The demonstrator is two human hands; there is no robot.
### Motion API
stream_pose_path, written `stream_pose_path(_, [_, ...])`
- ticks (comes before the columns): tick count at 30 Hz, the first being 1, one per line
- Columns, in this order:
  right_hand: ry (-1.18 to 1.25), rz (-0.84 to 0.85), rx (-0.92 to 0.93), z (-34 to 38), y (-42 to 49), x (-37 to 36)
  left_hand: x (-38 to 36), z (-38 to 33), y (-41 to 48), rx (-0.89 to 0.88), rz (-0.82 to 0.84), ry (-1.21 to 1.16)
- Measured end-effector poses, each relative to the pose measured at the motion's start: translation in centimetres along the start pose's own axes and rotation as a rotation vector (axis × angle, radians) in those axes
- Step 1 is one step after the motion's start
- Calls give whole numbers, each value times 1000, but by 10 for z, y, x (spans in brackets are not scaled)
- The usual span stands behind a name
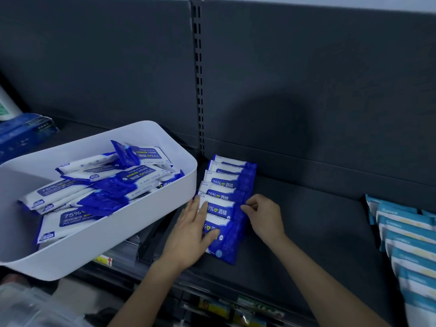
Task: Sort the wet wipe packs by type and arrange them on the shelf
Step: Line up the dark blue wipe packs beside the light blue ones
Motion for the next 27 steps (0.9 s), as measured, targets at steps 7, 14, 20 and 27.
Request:
stream_pose_path(7, [32, 1, -23, -4, 2, -4, 2, 5, 6, 59, -158, -213])
stream_pose_path(14, [54, 11, -49, -3, 10, -6, 0, 4, 17, 93, -178, -261])
stream_pose_path(20, [188, 56, 9, 4, 12, 3, 9, 1, 31, 23, -110, -460])
stream_pose_path(27, [361, 157, -7, 3, 8, -14, 13, -5, 36, 22, -138, -369])
Point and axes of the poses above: each hand's wrist, its own y-axis towards the middle knuckle, its own x-axis out of the back of the hand, z = x × y, the point moved 5 cm from there along y, towards the middle knuckle, and after that the axes turned 9 degrees about z, right-handed, at the moved point
